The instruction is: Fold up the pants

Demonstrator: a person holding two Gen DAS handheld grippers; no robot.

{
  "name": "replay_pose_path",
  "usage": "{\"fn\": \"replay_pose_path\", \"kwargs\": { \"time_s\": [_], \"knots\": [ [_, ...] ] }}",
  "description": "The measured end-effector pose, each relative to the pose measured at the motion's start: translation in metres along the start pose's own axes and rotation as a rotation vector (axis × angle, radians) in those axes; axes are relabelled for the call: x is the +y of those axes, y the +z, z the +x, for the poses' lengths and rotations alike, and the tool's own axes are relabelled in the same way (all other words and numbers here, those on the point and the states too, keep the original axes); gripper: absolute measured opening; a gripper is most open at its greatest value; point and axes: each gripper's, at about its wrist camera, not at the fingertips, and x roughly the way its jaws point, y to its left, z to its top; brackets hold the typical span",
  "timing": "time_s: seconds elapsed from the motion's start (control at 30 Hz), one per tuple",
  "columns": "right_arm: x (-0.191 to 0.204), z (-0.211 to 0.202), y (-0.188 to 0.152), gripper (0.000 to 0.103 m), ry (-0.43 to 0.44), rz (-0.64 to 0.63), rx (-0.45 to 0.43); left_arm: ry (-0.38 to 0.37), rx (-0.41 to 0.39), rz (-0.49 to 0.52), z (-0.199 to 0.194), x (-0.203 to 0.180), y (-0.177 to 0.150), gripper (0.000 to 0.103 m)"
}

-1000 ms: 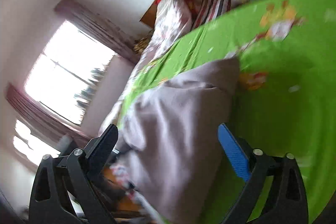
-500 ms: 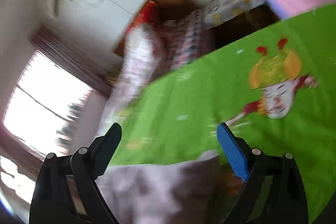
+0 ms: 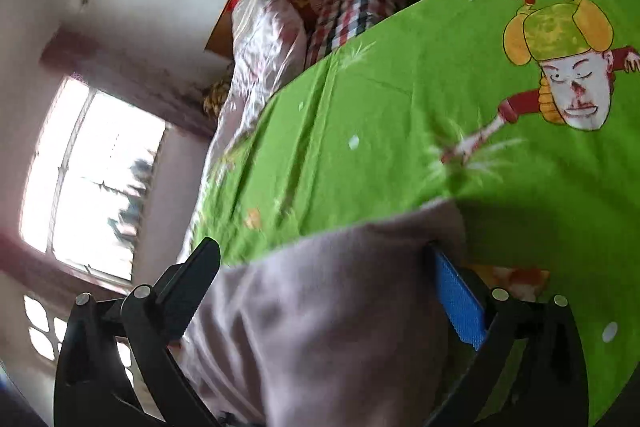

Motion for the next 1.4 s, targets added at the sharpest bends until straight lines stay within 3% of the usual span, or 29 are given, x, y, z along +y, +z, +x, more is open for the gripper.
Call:
{"fn": "replay_pose_path", "kwargs": {
  "time_s": [0.03, 0.1, 0.17, 0.27, 0.33, 0.43, 0.5, 0.53, 0.57, 0.63, 0.77, 0.8, 0.9, 1.0, 1.07, 1.13, 1.2, 1.3, 1.4],
  "knots": [
    [0.008, -0.017, -0.001, 0.099, 0.003, -0.045, -0.053, 0.0, -0.001, 0.009, -0.002, -0.002, -0.001, 0.094],
    [0.01, -0.04, -0.011, 0.099, 0.019, -0.043, -0.071, -0.005, -0.02, -0.009, -0.015, -0.002, 0.004, 0.09],
    [-0.003, -0.044, -0.022, 0.099, -0.03, -0.017, -0.042, -0.081, -0.08, -0.066, -0.032, -0.001, 0.013, 0.089],
    [-0.033, -0.031, -0.035, 0.099, 0.06, 0.08, 0.062, -0.112, -0.14, -0.046, -0.041, -0.009, 0.031, 0.09],
    [-0.036, -0.009, -0.04, 0.099, 0.104, 0.094, 0.102, -0.088, -0.111, 0.007, -0.027, -0.017, 0.038, 0.09],
    [-0.036, 0.016, -0.03, 0.099, 0.203, 0.132, 0.102, -0.129, 0.038, 0.04, 0.019, -0.025, 0.032, 0.09],
    [-0.04, 0.019, -0.019, 0.099, 0.357, 0.184, 0.073, -0.138, 0.01, 0.059, 0.017, -0.027, 0.025, 0.09],
    [-0.041, 0.02, -0.017, 0.099, 0.49, 0.229, 0.067, -0.17, 0.011, 0.031, 0.014, -0.022, 0.026, 0.09],
    [-0.035, 0.021, -0.016, 0.099, 0.566, 0.229, 0.062, -0.234, 0.002, -0.015, 0.012, -0.011, 0.024, 0.09],
    [-0.01, 0.019, -0.012, 0.099, 0.628, 0.158, 0.05, -0.343, -0.009, -0.081, 0.01, 0.006, 0.024, 0.09],
    [0.033, 0.008, -0.001, 0.099, 0.757, 0.069, 0.056, -0.379, -0.008, -0.073, 0.011, 0.01, 0.025, 0.09],
    [0.04, 0.0, 0.004, 0.099, 0.74, 0.047, 0.028, -0.377, -0.009, -0.071, 0.01, 0.009, 0.025, 0.091],
    [0.044, -0.024, 0.019, 0.099, 0.48, -0.038, -0.062, -0.365, -0.017, -0.065, 0.009, 0.005, 0.024, 0.091],
    [0.02, -0.039, 0.017, 0.099, 0.192, -0.036, -0.062, -0.363, -0.022, -0.06, 0.011, 0.001, 0.023, 0.091],
    [-0.002, -0.034, 0.008, 0.099, 0.049, 0.013, -0.014, -0.36, -0.024, -0.056, 0.009, -0.002, 0.016, 0.092],
    [-0.026, -0.016, -0.005, 0.099, -0.012, 0.087, 0.095, -0.364, -0.021, -0.051, 0.01, -0.001, 0.016, 0.093],
    [-0.032, 0.007, -0.015, 0.099, -0.019, 0.118, 0.187, -0.361, -0.02, -0.048, 0.011, -0.002, 0.016, 0.093],
    [-0.003, 0.05, -0.01, 0.099, 0.147, 0.133, 0.243, -0.35, -0.017, -0.043, 0.011, 0.001, 0.016, 0.093],
    [0.032, 0.07, 0.002, 0.099, 0.379, 0.19, 0.263, -0.338, -0.015, -0.037, 0.01, -0.002, 0.014, 0.093]
  ]
}}
